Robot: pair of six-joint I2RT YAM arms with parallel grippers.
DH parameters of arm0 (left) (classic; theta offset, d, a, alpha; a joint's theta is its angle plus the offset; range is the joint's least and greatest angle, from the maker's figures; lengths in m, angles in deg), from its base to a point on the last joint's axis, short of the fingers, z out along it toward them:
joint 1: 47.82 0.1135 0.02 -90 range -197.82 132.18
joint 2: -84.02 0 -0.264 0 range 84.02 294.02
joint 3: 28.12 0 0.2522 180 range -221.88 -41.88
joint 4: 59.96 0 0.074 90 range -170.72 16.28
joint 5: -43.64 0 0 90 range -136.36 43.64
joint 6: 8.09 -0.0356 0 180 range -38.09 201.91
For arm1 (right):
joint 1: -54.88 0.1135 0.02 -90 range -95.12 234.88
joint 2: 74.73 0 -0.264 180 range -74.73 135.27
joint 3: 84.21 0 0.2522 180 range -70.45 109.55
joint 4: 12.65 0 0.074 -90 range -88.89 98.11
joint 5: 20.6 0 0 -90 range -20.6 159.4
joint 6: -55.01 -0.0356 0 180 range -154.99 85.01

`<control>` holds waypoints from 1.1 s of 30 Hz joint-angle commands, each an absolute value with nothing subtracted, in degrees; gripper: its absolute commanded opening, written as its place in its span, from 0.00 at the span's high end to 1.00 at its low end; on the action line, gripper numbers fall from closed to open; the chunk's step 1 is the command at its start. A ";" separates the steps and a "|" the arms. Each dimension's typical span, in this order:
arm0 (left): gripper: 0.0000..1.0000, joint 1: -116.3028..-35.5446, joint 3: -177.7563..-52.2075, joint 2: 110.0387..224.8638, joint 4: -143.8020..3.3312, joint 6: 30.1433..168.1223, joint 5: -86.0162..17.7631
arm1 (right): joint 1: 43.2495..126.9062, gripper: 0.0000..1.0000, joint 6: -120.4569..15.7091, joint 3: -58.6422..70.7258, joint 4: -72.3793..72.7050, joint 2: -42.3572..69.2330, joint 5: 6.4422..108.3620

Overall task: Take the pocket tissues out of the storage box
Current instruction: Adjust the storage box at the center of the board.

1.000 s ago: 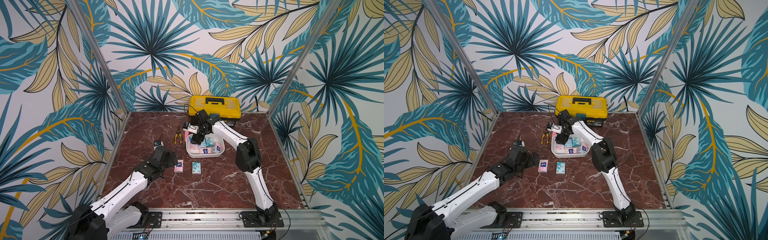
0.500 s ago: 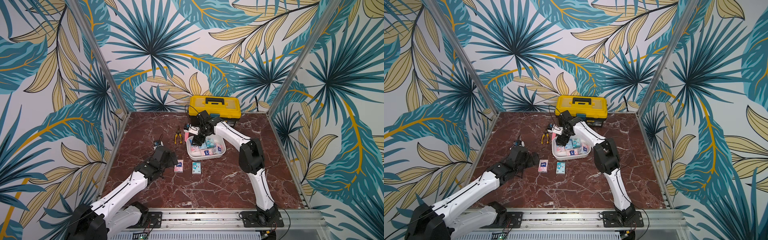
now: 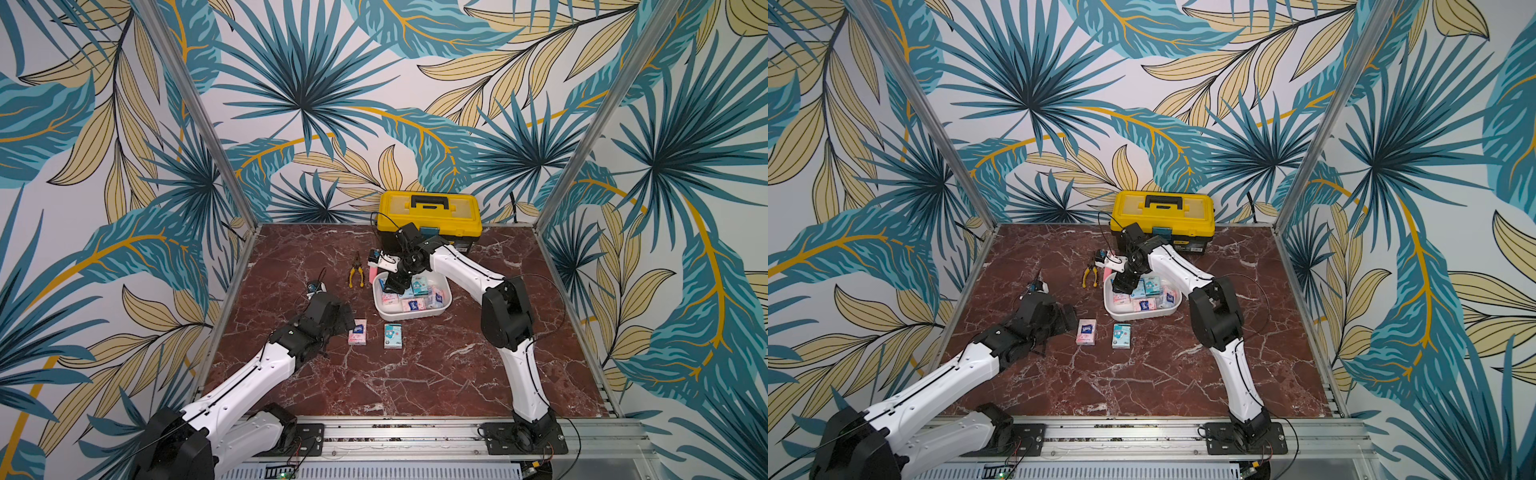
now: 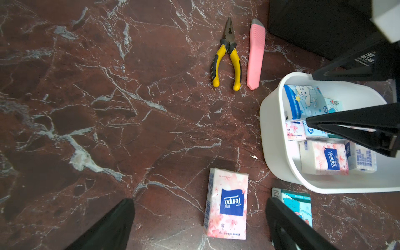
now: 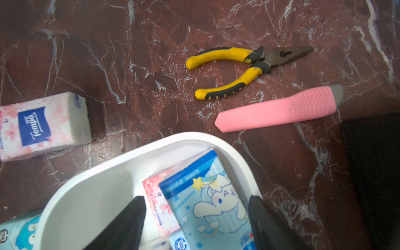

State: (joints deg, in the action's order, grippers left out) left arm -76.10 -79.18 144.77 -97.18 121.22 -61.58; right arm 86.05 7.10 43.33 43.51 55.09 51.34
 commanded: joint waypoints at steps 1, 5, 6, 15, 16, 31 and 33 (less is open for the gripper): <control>0.00 -75.79 -77.80 144.93 -96.94 121.44 -62.49 | 86.50 0.20 7.89 42.19 43.83 54.92 51.45; 0.00 -75.77 -77.91 145.11 -96.74 121.37 -62.35 | 86.47 0.19 8.00 43.25 43.84 56.18 52.47; 0.00 -75.86 -77.91 145.17 -96.74 121.41 -62.40 | 86.45 0.18 8.14 43.57 43.84 56.58 52.61; 0.00 -75.77 -78.09 145.02 -97.78 121.29 -62.59 | 86.48 0.15 8.27 45.53 44.79 59.58 52.81; 0.00 -75.77 -78.09 144.93 -97.93 121.30 -62.62 | 86.47 0.15 8.32 45.51 45.07 59.72 52.62; 0.00 -75.80 -78.00 144.76 -98.50 121.20 -62.88 | 86.48 0.16 8.39 40.73 41.15 53.24 52.45; 0.00 -75.77 -78.00 144.75 -98.50 121.23 -62.88 | 86.51 0.16 8.45 40.65 40.99 52.81 51.85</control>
